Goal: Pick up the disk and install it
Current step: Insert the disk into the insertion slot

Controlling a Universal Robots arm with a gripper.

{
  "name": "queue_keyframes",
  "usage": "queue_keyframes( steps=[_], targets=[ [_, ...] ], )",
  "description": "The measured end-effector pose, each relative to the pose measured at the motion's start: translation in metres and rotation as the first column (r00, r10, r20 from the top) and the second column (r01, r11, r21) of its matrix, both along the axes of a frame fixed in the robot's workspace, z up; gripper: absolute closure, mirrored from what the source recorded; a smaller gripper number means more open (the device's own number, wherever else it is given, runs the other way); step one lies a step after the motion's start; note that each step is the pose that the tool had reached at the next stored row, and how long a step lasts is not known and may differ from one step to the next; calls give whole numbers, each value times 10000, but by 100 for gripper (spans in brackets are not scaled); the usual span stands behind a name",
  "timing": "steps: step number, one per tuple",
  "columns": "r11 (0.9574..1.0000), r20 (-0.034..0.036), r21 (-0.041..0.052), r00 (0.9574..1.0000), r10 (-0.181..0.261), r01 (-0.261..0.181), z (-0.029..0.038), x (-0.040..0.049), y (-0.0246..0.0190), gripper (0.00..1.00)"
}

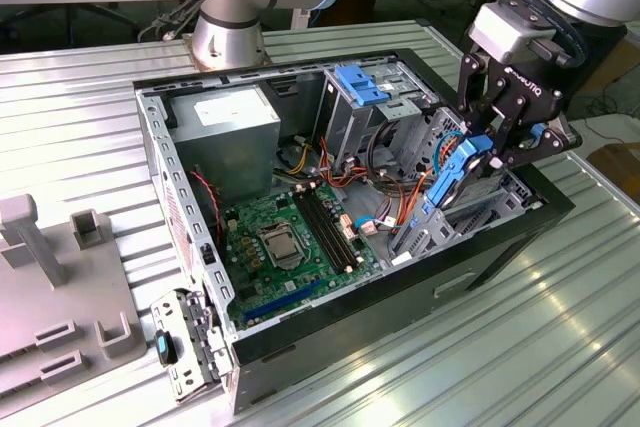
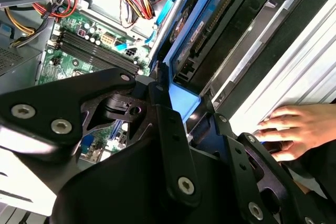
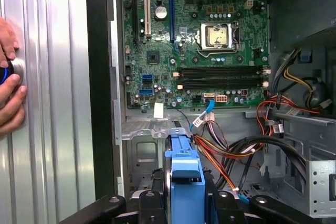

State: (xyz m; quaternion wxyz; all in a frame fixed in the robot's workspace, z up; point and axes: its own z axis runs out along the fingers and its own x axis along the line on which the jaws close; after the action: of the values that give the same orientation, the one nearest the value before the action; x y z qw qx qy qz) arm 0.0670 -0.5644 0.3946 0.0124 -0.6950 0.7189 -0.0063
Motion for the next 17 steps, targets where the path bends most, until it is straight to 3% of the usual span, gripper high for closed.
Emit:
queue_keyframes(
  steps=[17],
  targets=[
    [10000,0,0,10000,0,0,-155,0,0,63]
  ],
)
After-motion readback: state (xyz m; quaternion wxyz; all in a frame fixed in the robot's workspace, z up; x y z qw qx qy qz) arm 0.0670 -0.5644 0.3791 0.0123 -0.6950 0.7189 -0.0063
